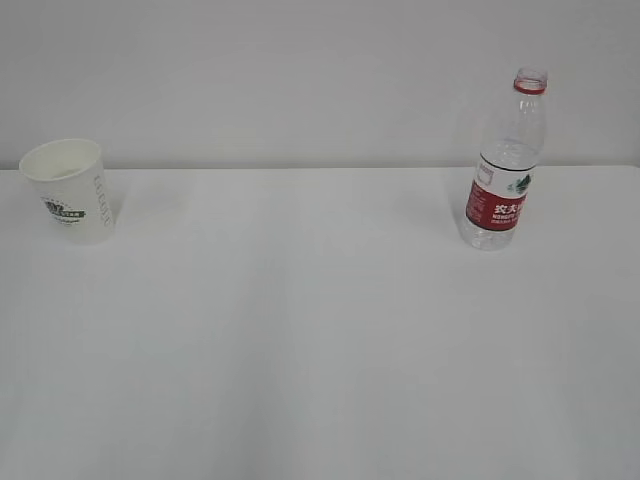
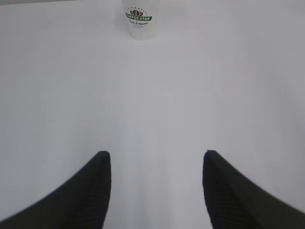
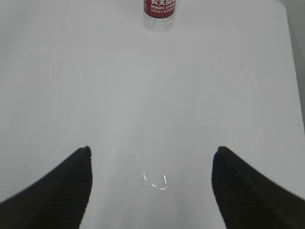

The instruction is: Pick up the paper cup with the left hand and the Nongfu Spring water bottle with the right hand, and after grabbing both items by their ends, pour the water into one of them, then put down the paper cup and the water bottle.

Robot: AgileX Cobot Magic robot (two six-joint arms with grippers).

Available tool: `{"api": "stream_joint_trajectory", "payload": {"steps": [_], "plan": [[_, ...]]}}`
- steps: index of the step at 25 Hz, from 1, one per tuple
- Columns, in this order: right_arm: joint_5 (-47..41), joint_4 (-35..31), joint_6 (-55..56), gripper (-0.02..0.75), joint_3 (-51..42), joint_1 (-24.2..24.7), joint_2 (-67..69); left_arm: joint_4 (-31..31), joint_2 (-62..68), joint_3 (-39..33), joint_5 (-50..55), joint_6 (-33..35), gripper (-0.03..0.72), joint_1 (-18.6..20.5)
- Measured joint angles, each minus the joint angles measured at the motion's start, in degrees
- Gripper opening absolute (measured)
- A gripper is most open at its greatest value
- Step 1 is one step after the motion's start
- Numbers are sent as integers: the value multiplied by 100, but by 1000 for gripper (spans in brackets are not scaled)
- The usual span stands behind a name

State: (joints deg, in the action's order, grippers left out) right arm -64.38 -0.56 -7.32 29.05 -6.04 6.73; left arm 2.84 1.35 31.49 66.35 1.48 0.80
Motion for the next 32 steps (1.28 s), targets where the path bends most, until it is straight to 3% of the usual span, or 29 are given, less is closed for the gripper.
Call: {"api": "stream_joint_trajectory", "payload": {"steps": [7,32], "plan": [[-91,-45,37,589,-38,0,-742,45,-90,0,56,2,442,0],[-111,-45,99,589,-50,0,-758,90,-105,0,68,14,442,0]]}}
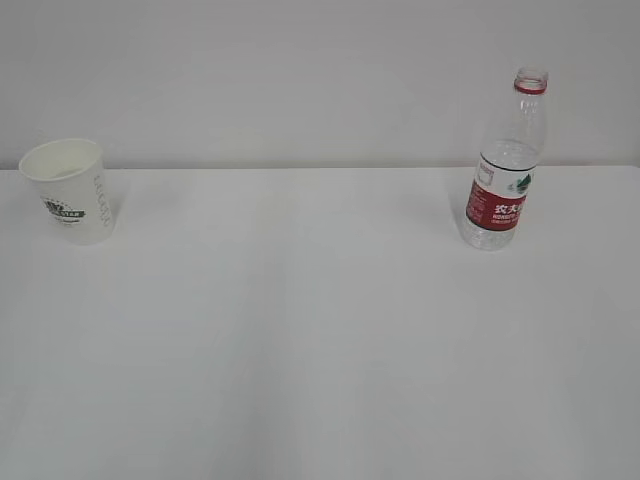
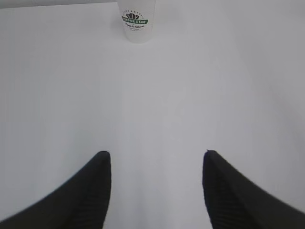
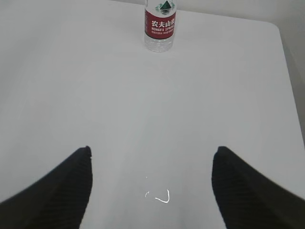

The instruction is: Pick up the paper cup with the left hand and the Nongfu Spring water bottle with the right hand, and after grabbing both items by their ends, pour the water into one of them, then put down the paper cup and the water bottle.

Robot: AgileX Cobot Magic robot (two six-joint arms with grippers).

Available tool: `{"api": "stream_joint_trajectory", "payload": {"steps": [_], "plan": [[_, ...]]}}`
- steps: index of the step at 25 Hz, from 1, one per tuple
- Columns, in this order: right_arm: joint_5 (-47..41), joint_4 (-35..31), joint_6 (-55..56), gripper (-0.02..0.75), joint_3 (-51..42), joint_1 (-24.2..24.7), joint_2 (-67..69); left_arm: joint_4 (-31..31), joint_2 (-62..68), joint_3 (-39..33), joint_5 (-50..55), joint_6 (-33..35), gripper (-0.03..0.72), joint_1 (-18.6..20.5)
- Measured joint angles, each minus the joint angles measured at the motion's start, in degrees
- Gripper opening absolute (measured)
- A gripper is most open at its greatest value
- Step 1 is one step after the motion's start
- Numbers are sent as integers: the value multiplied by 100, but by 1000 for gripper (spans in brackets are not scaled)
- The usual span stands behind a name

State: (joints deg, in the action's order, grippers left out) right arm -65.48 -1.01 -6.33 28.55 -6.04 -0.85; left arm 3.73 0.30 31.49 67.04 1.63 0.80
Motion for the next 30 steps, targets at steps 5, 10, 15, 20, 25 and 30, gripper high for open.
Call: {"api": "stream_joint_trajectory", "payload": {"steps": [5,10,15,20,25,30], "plan": [[0,69,0,589,0,0,0,0,0,0,0,0,442,0],[0,131,0,589,0,0,0,0,0,0,0,0,441,0],[0,142,10,589,0,0,0,-49,0,0,0,10,441,0],[0,153,10,588,0,0,0,-49,0,0,0,10,440,0],[0,153,10,589,0,0,0,-49,0,0,0,10,430,0],[0,153,10,589,0,0,0,-62,0,0,0,10,424,0]]}}
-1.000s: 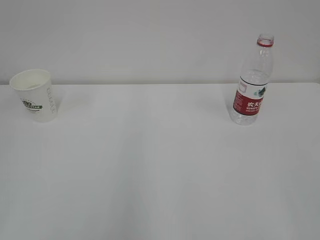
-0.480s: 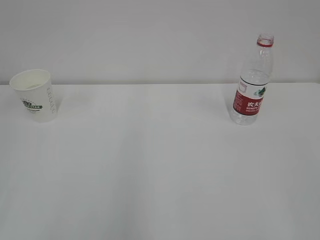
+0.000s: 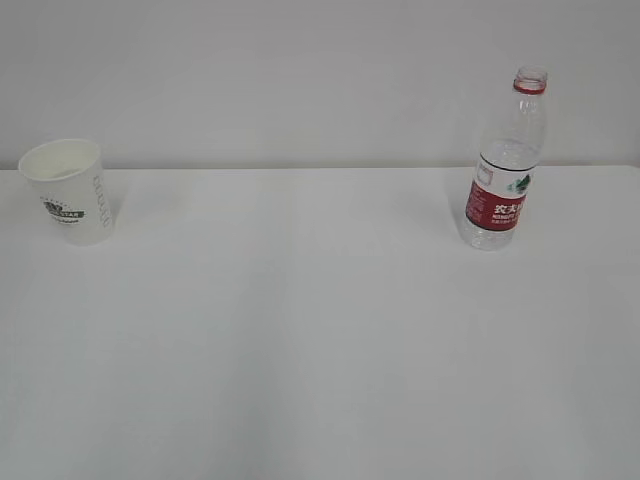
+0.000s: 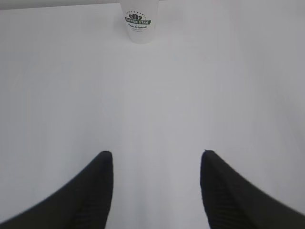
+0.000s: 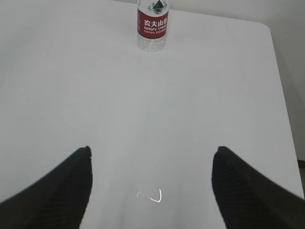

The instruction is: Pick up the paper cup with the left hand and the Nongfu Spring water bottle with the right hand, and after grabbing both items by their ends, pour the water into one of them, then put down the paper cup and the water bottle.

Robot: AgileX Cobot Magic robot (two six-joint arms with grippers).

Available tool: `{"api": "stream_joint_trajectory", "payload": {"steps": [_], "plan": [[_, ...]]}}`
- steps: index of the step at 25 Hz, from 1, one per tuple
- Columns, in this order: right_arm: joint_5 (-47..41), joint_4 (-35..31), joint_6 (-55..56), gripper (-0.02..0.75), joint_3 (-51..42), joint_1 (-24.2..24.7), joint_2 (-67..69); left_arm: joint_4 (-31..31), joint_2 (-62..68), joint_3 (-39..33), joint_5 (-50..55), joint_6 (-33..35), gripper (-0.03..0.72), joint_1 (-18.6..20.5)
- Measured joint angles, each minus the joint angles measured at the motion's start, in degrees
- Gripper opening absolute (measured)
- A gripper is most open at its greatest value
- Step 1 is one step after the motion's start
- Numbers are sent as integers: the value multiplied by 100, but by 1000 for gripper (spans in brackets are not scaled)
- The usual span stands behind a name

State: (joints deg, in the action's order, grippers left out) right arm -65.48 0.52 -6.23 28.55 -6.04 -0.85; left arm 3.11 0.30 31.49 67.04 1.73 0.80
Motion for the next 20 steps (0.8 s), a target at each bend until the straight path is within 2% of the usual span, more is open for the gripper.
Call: {"api": "stream_joint_trajectory", "payload": {"steps": [13,20], "plan": [[0,0,0,588,0,0,0,0,0,0,-133,0,412,94],[0,0,0,588,0,255,0,0,0,0,-133,0,392,233]]}}
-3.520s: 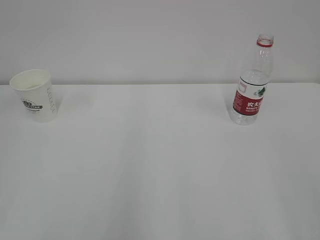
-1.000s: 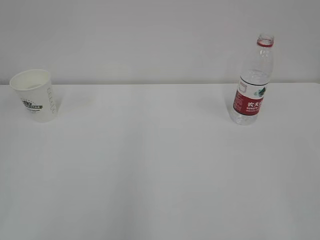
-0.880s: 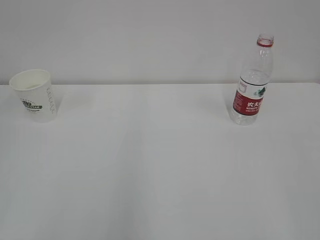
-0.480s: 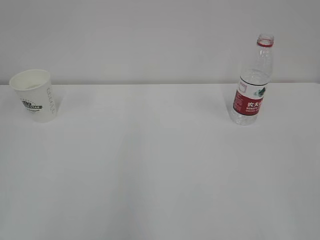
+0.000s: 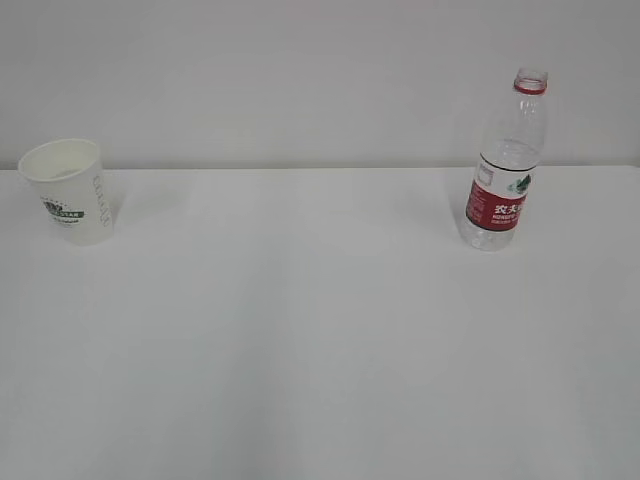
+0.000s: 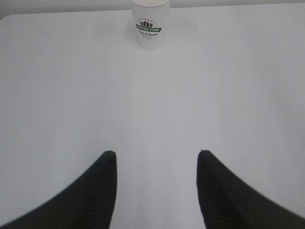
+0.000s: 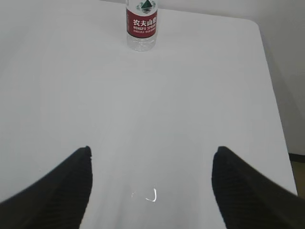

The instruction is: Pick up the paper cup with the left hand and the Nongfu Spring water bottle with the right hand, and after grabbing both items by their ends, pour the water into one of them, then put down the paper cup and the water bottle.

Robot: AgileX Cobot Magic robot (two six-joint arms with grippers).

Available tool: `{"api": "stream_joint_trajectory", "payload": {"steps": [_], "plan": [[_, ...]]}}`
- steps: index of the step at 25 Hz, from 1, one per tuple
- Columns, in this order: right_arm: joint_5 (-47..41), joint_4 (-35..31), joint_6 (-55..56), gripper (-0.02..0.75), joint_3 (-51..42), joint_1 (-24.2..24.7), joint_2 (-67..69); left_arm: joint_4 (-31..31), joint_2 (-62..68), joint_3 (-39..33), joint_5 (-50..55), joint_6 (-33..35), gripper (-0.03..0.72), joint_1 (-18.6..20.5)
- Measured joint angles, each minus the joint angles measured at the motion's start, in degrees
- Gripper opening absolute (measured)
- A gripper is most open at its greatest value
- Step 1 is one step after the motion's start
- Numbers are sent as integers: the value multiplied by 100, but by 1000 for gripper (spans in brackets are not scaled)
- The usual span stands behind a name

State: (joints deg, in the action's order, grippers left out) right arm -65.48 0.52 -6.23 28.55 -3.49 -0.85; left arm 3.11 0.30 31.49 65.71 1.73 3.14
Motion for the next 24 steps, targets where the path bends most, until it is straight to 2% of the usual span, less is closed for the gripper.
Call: {"api": "stream_joint_trajectory", "payload": {"steps": [24], "plan": [[0,0,0,589,0,2,0,0,0,0,-4,0,344,0]]}}
